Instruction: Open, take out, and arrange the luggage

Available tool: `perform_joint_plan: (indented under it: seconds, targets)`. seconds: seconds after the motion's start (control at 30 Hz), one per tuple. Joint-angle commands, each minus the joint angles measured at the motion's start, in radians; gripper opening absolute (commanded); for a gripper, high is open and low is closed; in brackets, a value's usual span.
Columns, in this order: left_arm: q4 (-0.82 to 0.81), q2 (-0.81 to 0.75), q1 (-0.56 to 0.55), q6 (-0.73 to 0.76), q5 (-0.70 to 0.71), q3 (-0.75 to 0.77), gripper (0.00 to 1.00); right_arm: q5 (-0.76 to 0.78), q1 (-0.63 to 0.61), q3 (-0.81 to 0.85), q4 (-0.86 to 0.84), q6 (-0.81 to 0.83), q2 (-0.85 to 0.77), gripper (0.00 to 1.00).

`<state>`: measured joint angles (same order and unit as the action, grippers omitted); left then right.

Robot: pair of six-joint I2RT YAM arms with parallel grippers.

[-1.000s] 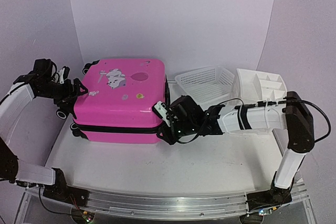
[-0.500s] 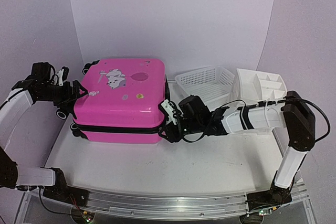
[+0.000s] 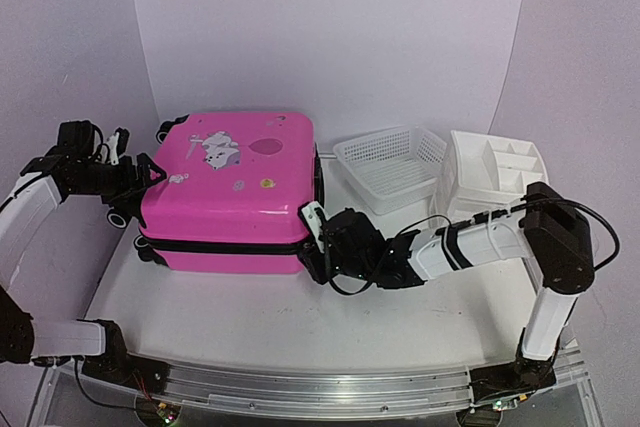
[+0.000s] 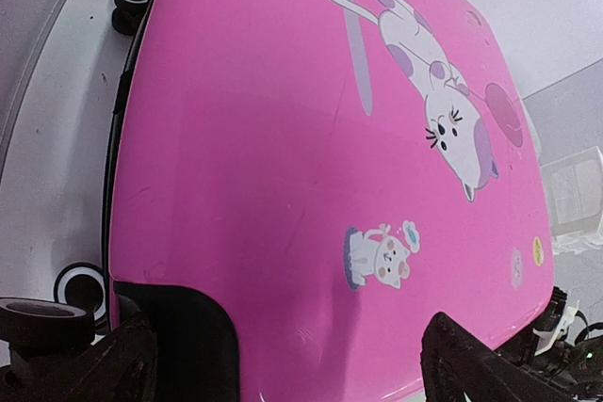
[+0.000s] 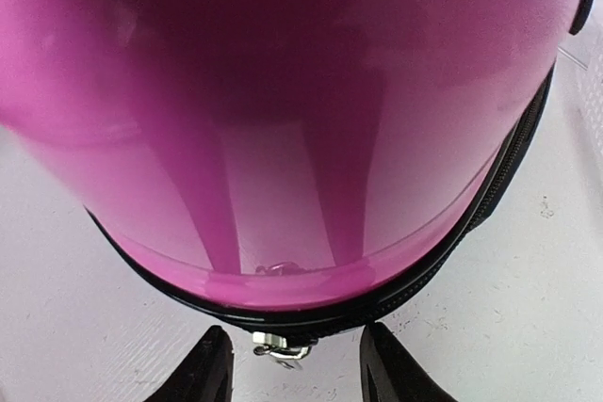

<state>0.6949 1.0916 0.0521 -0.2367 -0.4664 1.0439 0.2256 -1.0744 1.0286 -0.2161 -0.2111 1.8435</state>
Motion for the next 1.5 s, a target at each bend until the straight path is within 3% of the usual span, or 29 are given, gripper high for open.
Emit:
perform_joint_plan:
  seconds: [0.0, 0.1, 0.27, 0.4, 0.5, 0.67, 0.83, 1.03, 1.27, 1.47]
  targets:
    - [0.148, -0.003, -0.02, -0.077, -0.151, -0.047, 0.96, 0.207, -0.051, 0.029, -0.063, 0.0, 0.02, 0.47]
    - [0.138, -0.002, -0.02, -0.081, -0.161, -0.053, 0.96, 0.275, -0.075, 0.051, -0.054, 0.009, 0.034, 0.43]
    - [0.131, -0.005, -0.019, -0.088, -0.164, -0.059, 0.96, 0.374, -0.098, 0.087, -0.032, -0.002, 0.053, 0.26]
    - [0.127, -0.01, -0.02, -0.093, -0.166, -0.062, 0.96, 0.427, -0.105, 0.104, -0.027, 0.002, 0.066, 0.3]
    - [0.125, -0.01, -0.02, -0.095, -0.169, -0.065, 0.96, 0.462, -0.105, 0.1, -0.027, 0.009, 0.061, 0.28]
    - [0.122, -0.01, -0.021, -0.096, -0.169, -0.064, 0.96, 0.476, -0.106, 0.102, -0.05, 0.043, 0.062, 0.1]
    - [0.116, -0.002, -0.02, -0.099, -0.175, -0.062, 0.96, 0.361, -0.105, 0.064, -0.104, 0.124, 0.05, 0.0]
    - [0.105, -0.004, -0.021, -0.108, -0.196, -0.07, 0.96, 0.172, -0.101, -0.029, -0.148, 0.181, -0.03, 0.0]
    - [0.097, -0.004, -0.021, -0.108, -0.208, -0.085, 0.96, -0.162, -0.004, -0.071, -0.173, 0.075, -0.039, 0.0]
    - [0.081, -0.004, -0.023, -0.123, -0.228, -0.095, 0.96, -0.308, 0.005, -0.041, -0.203, 0.027, 0.004, 0.0]
